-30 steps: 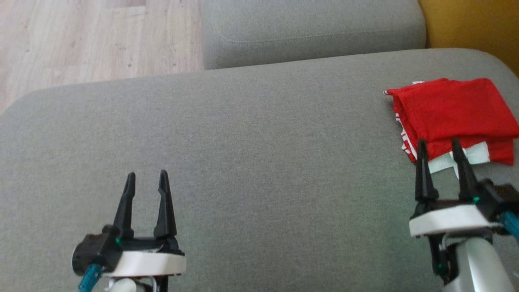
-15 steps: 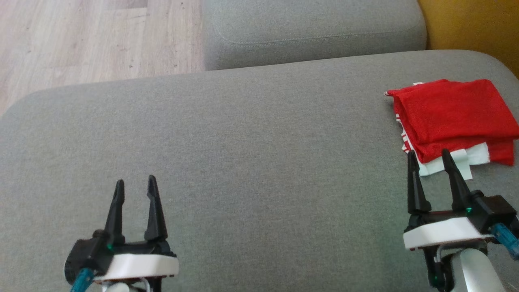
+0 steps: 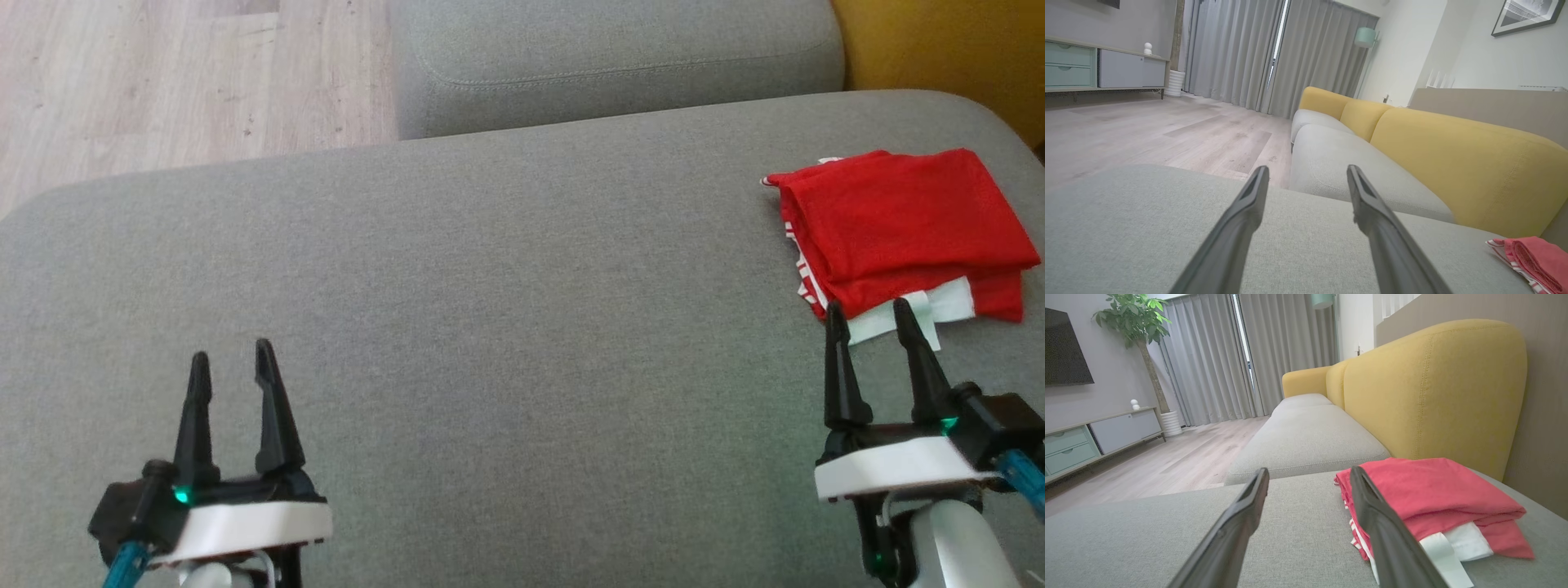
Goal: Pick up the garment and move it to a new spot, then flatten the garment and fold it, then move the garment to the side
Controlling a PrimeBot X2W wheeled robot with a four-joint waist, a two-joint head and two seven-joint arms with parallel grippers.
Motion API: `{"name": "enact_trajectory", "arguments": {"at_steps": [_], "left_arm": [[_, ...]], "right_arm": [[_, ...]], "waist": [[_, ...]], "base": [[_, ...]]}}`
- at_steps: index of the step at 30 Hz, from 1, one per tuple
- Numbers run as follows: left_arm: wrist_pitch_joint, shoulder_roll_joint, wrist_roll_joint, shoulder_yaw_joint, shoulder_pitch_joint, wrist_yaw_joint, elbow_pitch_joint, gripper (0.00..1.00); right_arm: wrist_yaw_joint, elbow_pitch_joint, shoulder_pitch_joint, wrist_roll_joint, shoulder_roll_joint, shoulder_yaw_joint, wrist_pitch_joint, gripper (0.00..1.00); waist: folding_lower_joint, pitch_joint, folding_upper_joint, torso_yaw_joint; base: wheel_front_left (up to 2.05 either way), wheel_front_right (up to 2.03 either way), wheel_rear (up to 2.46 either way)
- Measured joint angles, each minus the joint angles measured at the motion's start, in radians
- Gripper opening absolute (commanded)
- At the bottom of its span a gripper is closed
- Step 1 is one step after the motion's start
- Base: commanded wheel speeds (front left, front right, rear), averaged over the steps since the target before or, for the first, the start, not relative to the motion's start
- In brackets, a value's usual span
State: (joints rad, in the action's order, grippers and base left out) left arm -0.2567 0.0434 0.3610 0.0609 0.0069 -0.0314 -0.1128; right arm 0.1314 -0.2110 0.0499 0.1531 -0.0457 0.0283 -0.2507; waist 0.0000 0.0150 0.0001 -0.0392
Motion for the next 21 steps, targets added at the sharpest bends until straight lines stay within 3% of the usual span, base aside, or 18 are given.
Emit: {"name": "enact_trajectory", "arguments": {"at_steps": [1,2,6,21], "left_arm": [[0.000,0.000,0.000,-0.001,0.000,0.004,0.006,1.00],[0.000,0.000,0.000,0.000,0.000,0.005,-0.002,0.00],[0.003,-0.003,0.002,0.004,0.030,0.005,-0.063,0.00],[0.046,-0.003,0.154,-0.002,0.039,-0.004,-0.077,0.00]], "right_arm": [[0.000,0.000,0.000,0.002,0.000,0.000,0.000,1.00],[0.000,-0.009,0.000,0.002,0.000,-0.001,0.000,0.00],[0.000,-0.070,-0.030,0.007,0.001,-0.002,0.004,0.00],[0.000,-0.074,-0.041,0.179,0.001,0.008,0.048,0.00]], "waist": [[0.0000,0.000,0.0000,-0.001],[0.0000,0.000,0.0000,-0.001],[0.0001,0.000,0.0000,-0.001],[0.0001,-0.001,0.0000,0.004]], "base": [[0.00,0.00,0.00],[0.00,0.00,0.00],[0.00,0.00,0.00],[0.00,0.00,0.00]]}}
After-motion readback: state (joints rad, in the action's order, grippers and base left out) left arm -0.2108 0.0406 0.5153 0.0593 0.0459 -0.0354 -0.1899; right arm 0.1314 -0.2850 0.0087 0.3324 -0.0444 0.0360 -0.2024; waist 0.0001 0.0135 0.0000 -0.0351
